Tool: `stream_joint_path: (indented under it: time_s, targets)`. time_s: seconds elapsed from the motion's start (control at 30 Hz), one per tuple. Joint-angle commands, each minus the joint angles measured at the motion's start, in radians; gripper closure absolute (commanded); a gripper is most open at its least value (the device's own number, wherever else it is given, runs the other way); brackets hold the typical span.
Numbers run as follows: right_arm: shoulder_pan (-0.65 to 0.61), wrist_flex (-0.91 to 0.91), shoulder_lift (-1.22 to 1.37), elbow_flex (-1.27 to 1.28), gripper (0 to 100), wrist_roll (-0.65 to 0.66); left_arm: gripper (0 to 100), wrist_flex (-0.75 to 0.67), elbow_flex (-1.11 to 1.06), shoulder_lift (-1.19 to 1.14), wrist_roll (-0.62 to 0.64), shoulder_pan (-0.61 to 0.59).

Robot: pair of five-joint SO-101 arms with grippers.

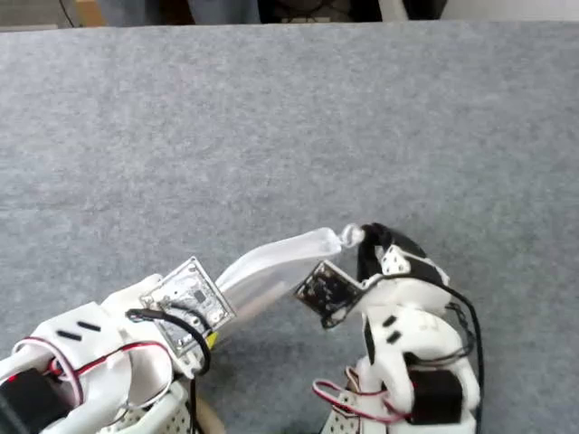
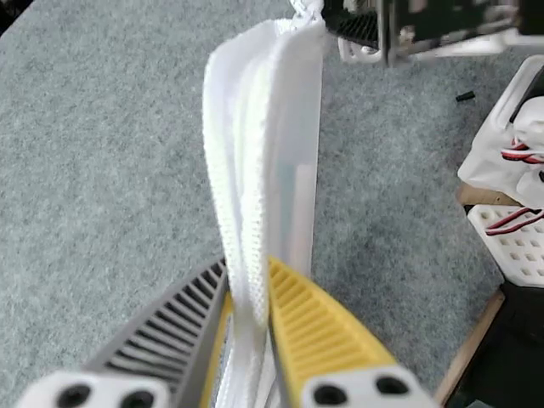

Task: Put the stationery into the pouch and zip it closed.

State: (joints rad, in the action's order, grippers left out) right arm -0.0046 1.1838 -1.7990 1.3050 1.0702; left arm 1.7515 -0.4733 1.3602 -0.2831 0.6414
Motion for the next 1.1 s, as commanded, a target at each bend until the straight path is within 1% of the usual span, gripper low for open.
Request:
stream_joint_path:
  time_s: [0.0, 0.13, 0.3, 0.37, 0.43, 0.5, 0.57, 0.63, 0.7, 0.77, 0.83, 0.93, 1.07]
  targets:
    - [0.094, -0.071, 0.019, 0.133, 98.6, 0.014, 97, 0.014, 0.071, 0.018, 0.015, 0.001]
    - [0.137, -0.183, 0.018, 0.173, 98.6, 0.014, 97, 0.014, 0.073, 0.018, 0.015, 0.001]
    - [0.133, -0.264, 0.018, 0.170, 98.6, 0.014, 97, 0.012, 0.065, 0.018, 0.015, -0.001]
    - [0.109, -0.318, 0.018, 0.168, 97.9, 0.014, 97, 0.009, 0.064, 0.017, 0.015, -0.008]
    - [0.083, -0.358, 0.018, 0.160, 94.4, 0.011, 97, 0.008, 0.062, 0.012, 0.012, -0.010]
    - [0.055, -0.385, 0.018, 0.151, 88.1, -0.006, 93, -0.012, 0.038, 0.011, 0.015, -0.012]
    - [0.041, -0.411, 0.018, 0.136, 82.1, -0.089, 86, -0.058, -0.013, 0.011, 0.015, -0.045]
    - [0.032, -0.446, 0.018, 0.119, 78.0, -0.181, 77, -0.127, -0.076, 0.011, 0.009, -0.108]
    - [0.032, -0.506, 0.018, 0.104, 77.2, -0.244, 67, -0.216, -0.142, 0.009, 0.006, -0.151]
    - [0.037, -0.597, 0.018, 0.094, 77.2, -0.301, 61, -0.302, -0.194, 0.008, 0.006, -0.176]
    - [0.041, -0.694, 0.018, 0.093, 77.2, -0.364, 61, -0.377, -0.226, -0.017, 0.006, -0.205]
    - [0.041, -0.802, 0.018, 0.093, 79.4, -0.411, 62, -0.489, -0.228, -0.098, 0.012, -0.288]
    - [0.041, -0.853, 0.019, 0.096, 86.2, -0.420, 62, -0.603, -0.183, -0.247, 0.015, -0.404]
